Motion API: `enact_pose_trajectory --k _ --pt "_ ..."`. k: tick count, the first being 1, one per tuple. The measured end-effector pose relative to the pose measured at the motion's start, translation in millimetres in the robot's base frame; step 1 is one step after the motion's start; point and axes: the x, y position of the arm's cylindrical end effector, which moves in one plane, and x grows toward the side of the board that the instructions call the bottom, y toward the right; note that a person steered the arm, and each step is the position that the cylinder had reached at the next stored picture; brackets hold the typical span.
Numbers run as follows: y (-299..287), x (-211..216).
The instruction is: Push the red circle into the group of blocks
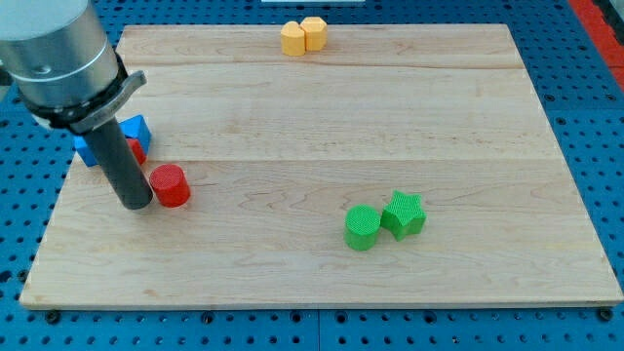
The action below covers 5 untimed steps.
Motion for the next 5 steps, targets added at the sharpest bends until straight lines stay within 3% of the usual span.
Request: enact_pose_trajectory --k 2,3,4,5 --pt "67 -1" --pt "26 -33" --pt "79 -7" --pt "51 13"
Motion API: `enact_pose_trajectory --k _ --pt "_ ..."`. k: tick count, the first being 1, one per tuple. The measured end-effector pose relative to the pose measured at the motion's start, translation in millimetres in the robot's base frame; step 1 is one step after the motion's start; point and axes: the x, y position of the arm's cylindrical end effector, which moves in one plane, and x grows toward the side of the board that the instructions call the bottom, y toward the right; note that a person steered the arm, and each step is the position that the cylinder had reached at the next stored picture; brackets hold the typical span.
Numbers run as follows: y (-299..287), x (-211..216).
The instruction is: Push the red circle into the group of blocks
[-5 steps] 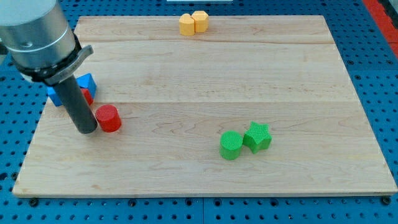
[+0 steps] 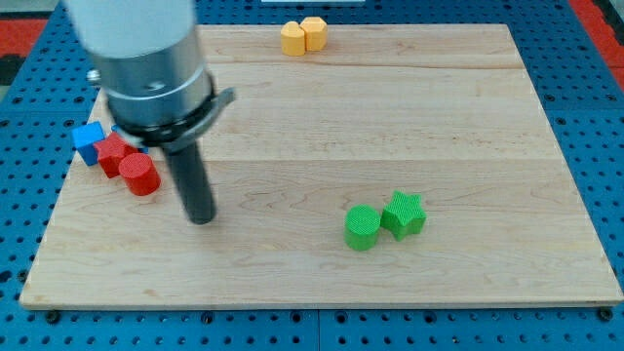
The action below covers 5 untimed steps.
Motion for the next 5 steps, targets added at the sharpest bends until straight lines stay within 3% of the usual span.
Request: enact_pose_trajectory --k 1,2,4,5 --pt "-31 -1" --pt "-36 -30" --pt "-60 -16" --pt "-81 -42"
